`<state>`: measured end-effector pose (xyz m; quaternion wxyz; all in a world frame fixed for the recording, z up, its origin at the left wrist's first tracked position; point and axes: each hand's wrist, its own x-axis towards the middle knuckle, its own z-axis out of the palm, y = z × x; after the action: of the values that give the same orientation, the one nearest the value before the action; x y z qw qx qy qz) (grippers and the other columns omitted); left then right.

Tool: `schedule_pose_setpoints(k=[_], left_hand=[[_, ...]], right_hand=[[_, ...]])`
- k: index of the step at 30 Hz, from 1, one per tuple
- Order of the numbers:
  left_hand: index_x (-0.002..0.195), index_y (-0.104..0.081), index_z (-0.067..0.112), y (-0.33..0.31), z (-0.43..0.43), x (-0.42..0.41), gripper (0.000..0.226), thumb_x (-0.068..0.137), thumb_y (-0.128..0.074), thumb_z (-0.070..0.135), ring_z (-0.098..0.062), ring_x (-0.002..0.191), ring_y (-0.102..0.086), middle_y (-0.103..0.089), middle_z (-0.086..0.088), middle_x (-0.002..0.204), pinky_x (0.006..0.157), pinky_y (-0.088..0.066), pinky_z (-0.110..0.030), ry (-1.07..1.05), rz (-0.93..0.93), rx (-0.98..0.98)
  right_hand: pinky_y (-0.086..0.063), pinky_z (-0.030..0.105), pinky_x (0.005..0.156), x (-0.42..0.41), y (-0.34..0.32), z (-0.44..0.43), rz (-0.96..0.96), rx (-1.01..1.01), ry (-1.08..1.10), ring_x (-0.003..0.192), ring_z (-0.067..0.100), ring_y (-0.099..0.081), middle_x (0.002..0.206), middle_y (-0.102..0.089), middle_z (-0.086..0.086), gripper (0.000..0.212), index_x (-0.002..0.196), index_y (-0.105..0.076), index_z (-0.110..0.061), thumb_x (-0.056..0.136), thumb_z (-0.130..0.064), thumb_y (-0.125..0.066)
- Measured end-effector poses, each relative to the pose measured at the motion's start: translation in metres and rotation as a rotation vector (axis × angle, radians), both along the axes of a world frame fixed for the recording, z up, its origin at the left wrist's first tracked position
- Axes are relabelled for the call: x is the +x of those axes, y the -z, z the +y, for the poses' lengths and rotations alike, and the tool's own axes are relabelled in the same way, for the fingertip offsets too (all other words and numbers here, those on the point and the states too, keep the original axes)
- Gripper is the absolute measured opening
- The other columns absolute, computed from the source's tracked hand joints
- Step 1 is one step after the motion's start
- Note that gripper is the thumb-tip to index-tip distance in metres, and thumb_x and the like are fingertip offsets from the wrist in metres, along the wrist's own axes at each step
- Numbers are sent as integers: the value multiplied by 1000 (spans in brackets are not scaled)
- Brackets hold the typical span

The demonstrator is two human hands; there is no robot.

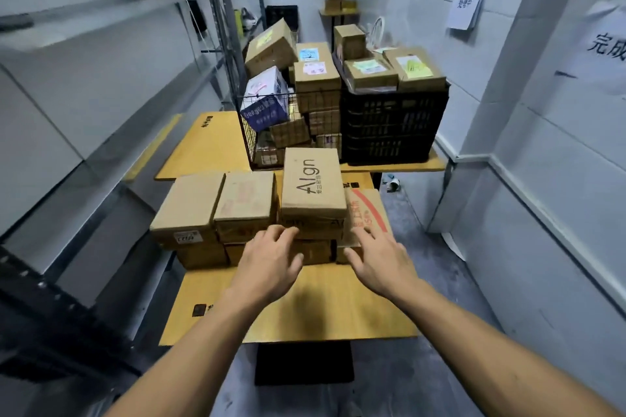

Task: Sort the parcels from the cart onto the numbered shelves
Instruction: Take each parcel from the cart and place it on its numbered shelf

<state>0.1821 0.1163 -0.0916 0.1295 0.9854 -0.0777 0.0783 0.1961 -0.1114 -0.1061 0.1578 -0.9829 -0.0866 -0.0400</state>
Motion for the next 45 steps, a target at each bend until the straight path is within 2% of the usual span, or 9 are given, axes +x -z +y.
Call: schedule_pose_setpoints(k=[7, 17, 22, 28, 30, 34, 38, 42, 45], left_hand=[[141, -37, 32, -5, -15, 93, 53, 92, -48, 48, -23, 126, -41, -44, -2, 140, 110, -34, -42, -187, 43, -74], [132, -48, 33, 18, -26, 103, 45, 89, -53, 46, -21, 124, -43, -45, -2, 134, 108, -36, -39, -230, 19, -270], [127, -59, 29, 7, -46, 98, 50, 84, -50, 53, -6, 124, -44, -46, 7, 132, 107, -36, -25, -176, -57, -524], [125, -62, 27, 2, -54, 101, 37, 89, -58, 31, 5, 108, -57, -58, 11, 121, 82, -45, -7, -232, -130, -941], [126, -60, 29, 5, -55, 105, 36, 90, -59, 31, 6, 104, -59, -58, 7, 123, 81, -49, -11, -297, -101, -1018], [132, -52, 41, 14, -61, 111, 47, 86, -58, 50, -6, 118, -57, -59, 7, 131, 104, -45, -41, -315, 115, -1227], [127, -50, 55, 13, -73, 113, 49, 80, -61, 58, -16, 118, -60, -62, 13, 127, 102, -46, -52, -275, 119, -1377], [127, -49, 56, 11, -78, 110, 46, 84, -62, 50, -18, 122, -57, -58, 9, 133, 104, -44, -51, -244, 32, -1366], [131, -43, 56, 8, -85, 107, 51, 83, -60, 53, -13, 130, -50, -52, 7, 141, 108, -40, -47, -222, -34, -1244]], right_hand=[[-37, 41, 111, 115, -4, 3, 63, 181, -86, 136, 20, -38, 146, -45, 0, 53, 146, -40, -29, 99, -54, -40], [-46, 50, 103, 147, 11, 18, 324, 668, 83, 124, 24, -51, 138, -52, 2, 44, 138, -43, -32, 98, -47, -55], [-47, 35, 86, 147, 14, 2, 308, 816, 146, 105, 13, -53, 119, -55, -7, 31, 119, -46, -34, 95, -44, -63], [-54, 49, 96, 142, 20, -29, 394, 1086, 136, 114, 18, -60, 128, -59, -3, 29, 113, -50, -46, 92, -37, -68], [-54, 44, 97, 139, 21, -34, 376, 1158, 120, 118, 17, -60, 131, -59, 0, 29, 113, -53, -51, 91, -39, -67], [-57, 42, 92, 135, 15, -42, 404, 1284, 77, 116, 20, -63, 131, -61, 3, 38, 118, -54, -54, 82, -50, -66], [-52, 53, 100, 133, 8, -49, 399, 1188, 19, 120, 23, -60, 135, -57, 0, 37, 125, -50, -55, 91, -44, -62], [-42, 32, 103, 137, -1, -54, 261, 828, -18, 126, 15, -50, 137, -51, -4, 36, 133, -53, -43, 98, -35, -59], [-41, 31, 104, 137, -18, -52, 218, 737, -52, 127, 13, -48, 137, -49, -4, 40, 135, -57, -36, 95, -43, -60]])
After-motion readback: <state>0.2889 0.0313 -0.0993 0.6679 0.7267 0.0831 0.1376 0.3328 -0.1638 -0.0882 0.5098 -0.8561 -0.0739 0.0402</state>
